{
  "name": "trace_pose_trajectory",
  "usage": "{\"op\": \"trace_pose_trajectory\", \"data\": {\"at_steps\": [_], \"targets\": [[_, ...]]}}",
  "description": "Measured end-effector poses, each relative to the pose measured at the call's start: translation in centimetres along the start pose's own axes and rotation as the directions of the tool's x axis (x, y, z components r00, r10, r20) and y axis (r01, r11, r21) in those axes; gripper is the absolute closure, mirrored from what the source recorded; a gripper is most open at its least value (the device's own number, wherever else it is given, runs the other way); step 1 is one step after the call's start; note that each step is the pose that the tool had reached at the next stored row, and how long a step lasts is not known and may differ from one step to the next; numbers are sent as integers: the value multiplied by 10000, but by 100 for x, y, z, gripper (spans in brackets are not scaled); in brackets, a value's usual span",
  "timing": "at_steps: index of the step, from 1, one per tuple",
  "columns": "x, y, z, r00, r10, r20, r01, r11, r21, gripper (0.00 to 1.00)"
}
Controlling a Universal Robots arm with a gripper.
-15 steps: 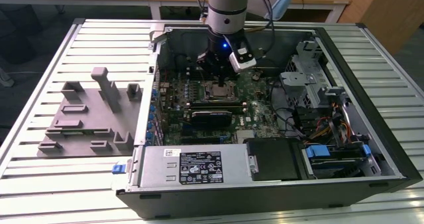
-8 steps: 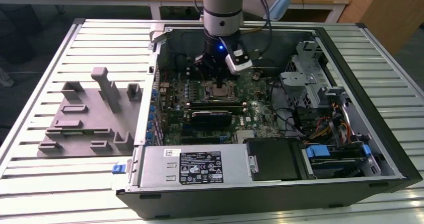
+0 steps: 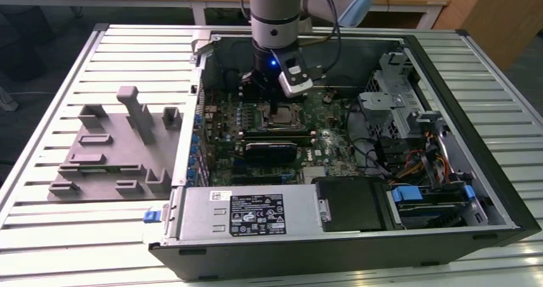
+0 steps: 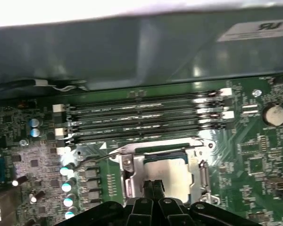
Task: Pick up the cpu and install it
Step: 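Close the cpu cover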
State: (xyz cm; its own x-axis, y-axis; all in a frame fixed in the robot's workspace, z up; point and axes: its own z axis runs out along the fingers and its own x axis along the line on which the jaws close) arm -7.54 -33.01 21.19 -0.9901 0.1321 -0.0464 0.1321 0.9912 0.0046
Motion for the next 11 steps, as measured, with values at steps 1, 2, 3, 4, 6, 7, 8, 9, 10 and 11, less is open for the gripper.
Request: {"op": "trace_pose_trajectory", "data": {"at_steps": [1, 2, 3, 4, 6, 7, 8, 9, 10, 11], "targets": [[15, -2, 7, 10000, 13, 0, -13, 10000, 1, 89], [26, -3, 16, 10000, 22, 1, -22, 10000, 2, 89], [37, -5, 23, 10000, 24, 0, -24, 10000, 3, 89], [47, -6, 30, 10000, 27, 1, -27, 10000, 3, 89], [64, -8, 46, 10000, 31, 1, -31, 10000, 3, 89], [72, -10, 55, 10000, 33, 1, -33, 10000, 3, 89], [82, -11, 63, 10000, 36, 1, -36, 10000, 3, 89], [92, -12, 69, 10000, 36, 1, -36, 10000, 4, 89], [103, -14, 73, 10000, 37, 0, -37, 10000, 5, 89], [113, -15, 78, 10000, 38, 0, -38, 10000, 4, 89]]}}
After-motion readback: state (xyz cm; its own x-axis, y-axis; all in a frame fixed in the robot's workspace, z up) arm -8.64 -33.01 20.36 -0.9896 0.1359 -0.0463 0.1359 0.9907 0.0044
